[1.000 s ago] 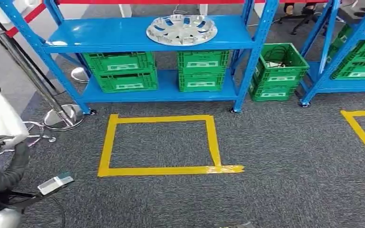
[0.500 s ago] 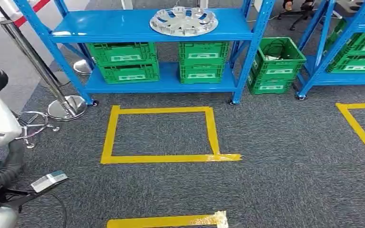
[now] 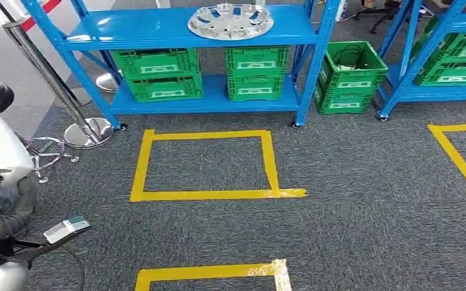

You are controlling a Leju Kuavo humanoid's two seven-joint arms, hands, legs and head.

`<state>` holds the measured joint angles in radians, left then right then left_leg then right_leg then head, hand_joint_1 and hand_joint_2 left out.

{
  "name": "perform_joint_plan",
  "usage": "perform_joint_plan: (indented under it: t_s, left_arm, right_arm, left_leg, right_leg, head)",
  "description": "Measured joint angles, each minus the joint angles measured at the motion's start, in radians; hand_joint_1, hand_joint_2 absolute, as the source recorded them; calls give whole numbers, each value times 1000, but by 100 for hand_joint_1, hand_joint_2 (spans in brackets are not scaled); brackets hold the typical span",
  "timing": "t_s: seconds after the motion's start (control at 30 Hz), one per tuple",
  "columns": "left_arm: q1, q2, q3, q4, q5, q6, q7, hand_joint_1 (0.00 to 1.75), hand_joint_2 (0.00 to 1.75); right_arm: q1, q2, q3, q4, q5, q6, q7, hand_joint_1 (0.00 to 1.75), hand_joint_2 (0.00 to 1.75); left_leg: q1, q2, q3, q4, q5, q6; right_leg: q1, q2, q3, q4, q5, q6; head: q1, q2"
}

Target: Take the parts from the cabinet and place them on the table.

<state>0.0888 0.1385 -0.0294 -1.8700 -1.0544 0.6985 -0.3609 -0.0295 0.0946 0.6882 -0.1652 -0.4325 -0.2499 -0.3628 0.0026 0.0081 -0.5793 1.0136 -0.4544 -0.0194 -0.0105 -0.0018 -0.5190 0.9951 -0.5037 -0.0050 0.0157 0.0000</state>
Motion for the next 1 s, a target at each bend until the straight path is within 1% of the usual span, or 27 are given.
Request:
perform_joint_plan:
  t_s: [0.03,0.07,0.1,0.13,0.17,0.2,0.23,0.27,0.3,0.33,0.37,0.4,0.6,0.7,0.73,0.77,0.8,0.83,0.87,0.9,0.93,1.0]
  left_arm:
    - [-1,3,0,0,2,0,4,175,175]
    - [0,7,-1,0,2,0,7,175,175]
    - [1,8,-2,1,2,0,9,175,175]
    - [4,10,-2,2,2,0,12,175,175]
    - [7,11,-3,3,1,0,15,175,175]
    - [9,14,-3,4,0,0,20,175,175]
    - [9,15,-3,4,-2,0,20,175,175]
    - [8,18,-3,4,-2,0,20,175,175]
    - [7,21,-3,4,-2,0,20,175,175]
    - [6,21,-3,4,-2,0,20,175,175]
    - [2,21,-4,4,-3,0,20,175,175]
    - [3,22,-4,4,-3,0,20,175,175]
    - [3,22,-4,4,-3,0,20,175,175]
    - [4,22,-4,4,-3,0,20,175,175]
    - [8,24,-3,4,-3,0,22,175,175]
    - [9,24,-3,4,-3,0,22,175,175]
    - [9,25,-3,4,-3,0,22,175,175]
    - [14,25,-4,5,-3,0,22,175,175]
    - [14,25,-4,5,-2,0,22,175,175]
    - [14,25,-3,5,-1,0,22,175,175]
    - [13,26,-3,5,2,0,22,175,175]
    - [23,28,5,4,14,0,16,175,175]
  right_arm:
    - [-1,0,0,0,-5,2,-2,0,0]
    - [-1,0,0,0,-9,4,-5,0,0]
    - [-1,0,0,0,-14,7,-7,0,0]
    - [1,0,0,0,-17,8,-9,0,0]
    - [1,0,0,0,-21,8,-10,0,0]
    - [2,0,-1,0,-23,6,-11,0,0]
    - [2,0,-1,0,-25,3,-11,0,0]
    - [2,0,-2,0,-26,1,-12,0,0]
    - [1,0,-2,0,-27,1,-12,0,0]
    - [1,0,-3,0,-28,1,-12,0,0]
    - [0,0,-3,0,-29,0,-13,0,0]
    - [1,0,-3,0,-29,0,-13,0,0]
    - [1,0,-3,0,-29,0,-13,0,0]
    - [1,0,-3,0,-28,0,-13,0,0]
    - [0,0,-3,0,-27,0,-13,0,0]
    - [-1,0,-3,0,-25,0,-13,0,0]
    - [-3,0,-3,0,-21,-2,-12,0,0]
    - [1,0,-3,0,-20,-3,-10,0,0]
    - [0,0,-3,0,-17,-3,-10,0,0]
    - [-1,0,-3,0,-13,-3,-8,0,0]
    - [0,0,-3,0,-11,-3,-7,0,0]
    - [0,3,-2,0,-2,-5,1,0,0]
  left_leg:
    - [1,0,-18,49,-41,-6]
    - [3,0,-50,129,-88,-11]
    - [3,0,-82,212,-127,-14]
    - [4,0,-107,277,-151,-15]
    - [4,0,-113,300,-153,-14]
    - [4,0,-95,277,-130,-11]
    - [4,1,-58,211,-91,-7]
    - [2,7,-7,117,-46,0]
    - [0,25,40,29,-13,7]
    - [-10,60,57,-9,-29,12]
    - [-13,53,54,-20,-26,18]
    - [-14,49,49,-16,-24,21]
    - [-14,48,48,-16,-24,21]
    - [-15,41,45,-16,-23,23]
    - [-15,27,38,-17,-18,30]
    - [-12,20,39,-26,-12,37]
    - [-5,-1,30,-32,5,54]
    - [-5,-58,14,-25,17,48]
    - [-4,-69,13,-21,17,45]
    - [-7,-77,8,-18,18,39]
    - [-10,-87,-1,-8,17,34]
    - [-3,-111,-10,-13,30,18]
  right_leg:
    - [0,0,-4,0,4,-6]
    - [1,0,-9,0,7,-10]
    - [2,-1,-15,1,10,-11]
    - [4,-1,-20,1,13,-12]
    - [5,-7,-24,2,16,-13]
    - [6,-9,-26,2,18,-13]
    - [8,-16,-27,2,19,-13]
    - [9,-21,-26,2,19,-13]
    - [10,-28,-24,2,20,-12]
    - [16,-35,-24,4,20,-8]
    - [19,-43,-30,7,20,-3]
    - [18,-49,-32,6,23,2]
    - [18,-50,-33,6,23,2]
    - [18,-57,-33,6,23,3]
    - [17,-72,-31,4,25,9]
    - [19,-77,-30,4,23,13]
    - [11,-10,-108,163,-83,27]
    - [6,6,-96,166,-34,30]
    - [2,40,-43,65,8,29]
    - [-4,107,-20,20,-4,27]
    - [-9,107,-6,5,-4,28]
    - [-1,83,-12,12,-1,21]
  head:
    - [-7,0]
    - [-10,0]
    - [-11,0]
    - [-10,0]
    - [-11,0]
    - [-11,0]
    - [-12,0]
    - [-12,0]
    - [-12,0]
    - [-11,0]
    - [-12,0]
    - [-10,0]
    - [-10,0]
    - [-11,0]
    - [-11,0]
    - [-11,0]
    - [-5,0]
    - [-5,0]
    - [-4,0]
    - [-3,0]
    - [-7,0]
    - [-6,0]
